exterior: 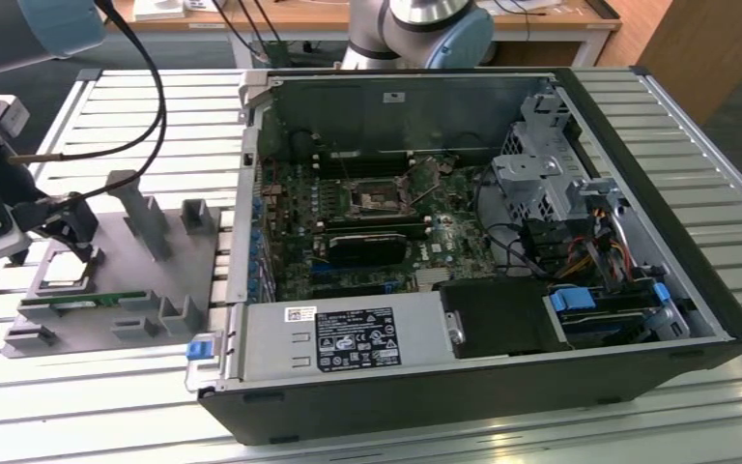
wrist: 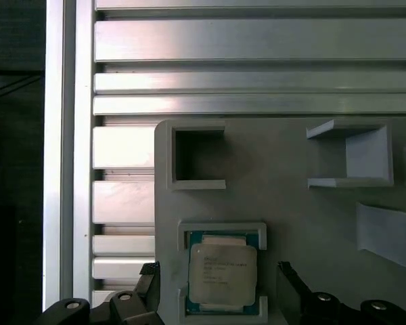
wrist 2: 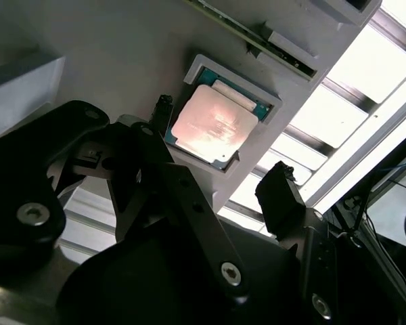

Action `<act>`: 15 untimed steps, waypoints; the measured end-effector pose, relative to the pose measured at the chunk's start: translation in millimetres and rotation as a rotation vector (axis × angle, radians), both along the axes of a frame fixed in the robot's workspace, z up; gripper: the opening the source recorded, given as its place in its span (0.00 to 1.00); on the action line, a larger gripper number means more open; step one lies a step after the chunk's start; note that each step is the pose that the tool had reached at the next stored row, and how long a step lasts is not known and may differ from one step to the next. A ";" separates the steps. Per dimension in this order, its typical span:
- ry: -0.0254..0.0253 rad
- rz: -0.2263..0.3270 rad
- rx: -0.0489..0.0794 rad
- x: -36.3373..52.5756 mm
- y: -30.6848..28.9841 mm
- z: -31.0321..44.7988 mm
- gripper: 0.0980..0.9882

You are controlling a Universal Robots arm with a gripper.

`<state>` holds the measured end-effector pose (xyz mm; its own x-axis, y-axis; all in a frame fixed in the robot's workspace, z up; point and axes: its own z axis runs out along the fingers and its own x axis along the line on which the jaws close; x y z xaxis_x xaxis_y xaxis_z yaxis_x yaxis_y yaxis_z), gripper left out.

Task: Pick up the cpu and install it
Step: 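Pick up the cpu and move it towards the insertion slot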

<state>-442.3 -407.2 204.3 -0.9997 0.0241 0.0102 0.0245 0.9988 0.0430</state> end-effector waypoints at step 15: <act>0.0000 0.000 0.000 1.6 -0.1 -4.1 0.76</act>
<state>-440.7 -407.3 200.2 -0.9997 0.0240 0.0101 0.0245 0.9988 0.0431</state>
